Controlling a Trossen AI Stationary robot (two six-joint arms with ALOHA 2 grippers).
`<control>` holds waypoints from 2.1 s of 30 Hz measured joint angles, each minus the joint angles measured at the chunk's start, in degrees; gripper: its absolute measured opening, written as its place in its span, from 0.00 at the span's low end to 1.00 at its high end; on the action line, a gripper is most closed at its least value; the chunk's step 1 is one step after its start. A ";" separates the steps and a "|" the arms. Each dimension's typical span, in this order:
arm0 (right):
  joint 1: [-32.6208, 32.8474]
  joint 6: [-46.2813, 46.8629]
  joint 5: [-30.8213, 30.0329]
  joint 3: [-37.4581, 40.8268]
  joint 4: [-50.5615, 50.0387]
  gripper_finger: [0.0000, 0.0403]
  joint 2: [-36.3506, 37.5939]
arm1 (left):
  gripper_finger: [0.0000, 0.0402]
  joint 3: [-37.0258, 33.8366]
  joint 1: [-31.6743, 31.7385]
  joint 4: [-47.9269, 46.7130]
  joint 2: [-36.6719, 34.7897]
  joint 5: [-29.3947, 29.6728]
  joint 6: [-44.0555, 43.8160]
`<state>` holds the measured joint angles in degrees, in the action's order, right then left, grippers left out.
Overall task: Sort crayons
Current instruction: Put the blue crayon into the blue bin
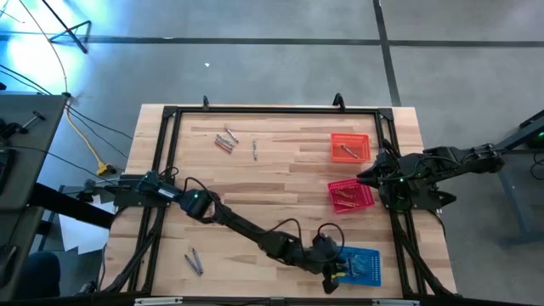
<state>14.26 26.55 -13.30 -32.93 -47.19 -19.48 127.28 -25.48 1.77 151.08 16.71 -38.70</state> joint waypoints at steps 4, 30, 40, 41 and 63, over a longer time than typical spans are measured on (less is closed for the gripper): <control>0.00 0.00 0.00 0.00 -0.01 0.21 0.01 | 0.24 -0.07 0.09 -1.03 -1.22 -4.70 1.66; -0.02 0.43 -0.13 0.00 -0.36 0.21 -0.03 | 0.18 -1.34 -10.80 -91.83 -16.51 -1.39 -47.93; 0.00 0.43 -0.02 0.00 -0.39 0.21 -0.05 | 0.18 -2.01 -12.02 -91.79 -16.43 5.78 -57.64; 0.00 0.43 -0.02 0.00 -0.39 0.21 -0.05 | 0.18 -2.01 -11.76 -91.79 -16.43 5.79 -57.71; 0.00 0.43 0.02 0.00 -0.39 0.21 -0.05 | 0.18 -22.47 -7.15 -89.17 -27.78 -0.89 -65.22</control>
<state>14.26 26.98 -13.28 -32.93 -47.57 -19.53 104.81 -32.63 -87.40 123.29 15.82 -103.93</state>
